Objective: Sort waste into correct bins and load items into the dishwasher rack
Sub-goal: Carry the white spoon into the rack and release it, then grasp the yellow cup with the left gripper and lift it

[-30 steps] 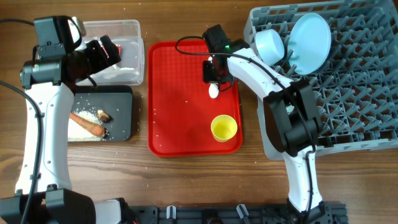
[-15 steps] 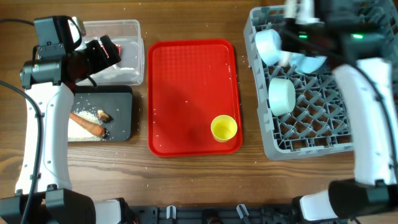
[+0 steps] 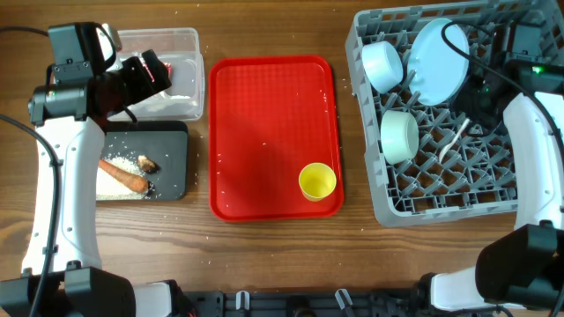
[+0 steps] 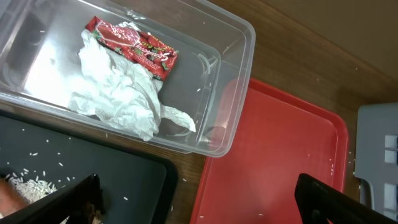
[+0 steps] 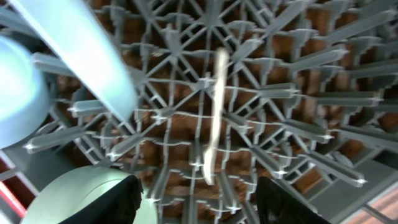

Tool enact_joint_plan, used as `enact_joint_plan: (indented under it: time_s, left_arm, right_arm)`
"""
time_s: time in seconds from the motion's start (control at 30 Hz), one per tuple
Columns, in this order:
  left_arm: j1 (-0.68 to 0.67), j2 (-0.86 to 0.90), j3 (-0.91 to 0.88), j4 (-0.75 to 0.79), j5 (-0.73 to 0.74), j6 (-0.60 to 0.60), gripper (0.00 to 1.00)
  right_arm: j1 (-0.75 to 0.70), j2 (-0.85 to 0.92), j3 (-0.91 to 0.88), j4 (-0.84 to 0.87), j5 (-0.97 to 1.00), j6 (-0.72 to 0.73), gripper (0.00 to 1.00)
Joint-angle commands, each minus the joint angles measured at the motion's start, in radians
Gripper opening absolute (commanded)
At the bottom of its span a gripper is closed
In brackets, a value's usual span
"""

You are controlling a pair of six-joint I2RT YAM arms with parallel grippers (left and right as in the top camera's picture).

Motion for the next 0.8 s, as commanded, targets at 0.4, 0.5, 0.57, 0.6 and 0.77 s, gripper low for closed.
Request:
enact_joint_plan:
  time_s: [0.4,0.5,0.57,0.6,0.77]
  left_arm:
    - [0.005,0.008,0.011,0.003,-0.003,0.002,1.00]
    - [0.005,0.008,0.011,0.007,0.003,0.002,1.00]
    - [0.005,0.008,0.011,0.010,0.011,-0.002,1.00]
    - [0.005,0.008,0.011,0.010,0.027,-0.002,1.00]
    - [-0.087,0.035,0.010,-0.026,0.352,0.093,0.95]
  right_arm:
    - [0.343,-0.004,0.003,0.027,-0.371,-0.205,0.64]
    - [0.304,-0.024,0.030,0.012,-0.371,-0.228,0.64]
    - [0.265,-0.073,0.031,0.011,-0.370,-0.229,0.65]
    - [0.238,-0.104,0.031,0.014,-0.369,-0.229,0.65]
    - [0.022,-0.227,0.031,0.010,-0.368,-0.201,0.74]
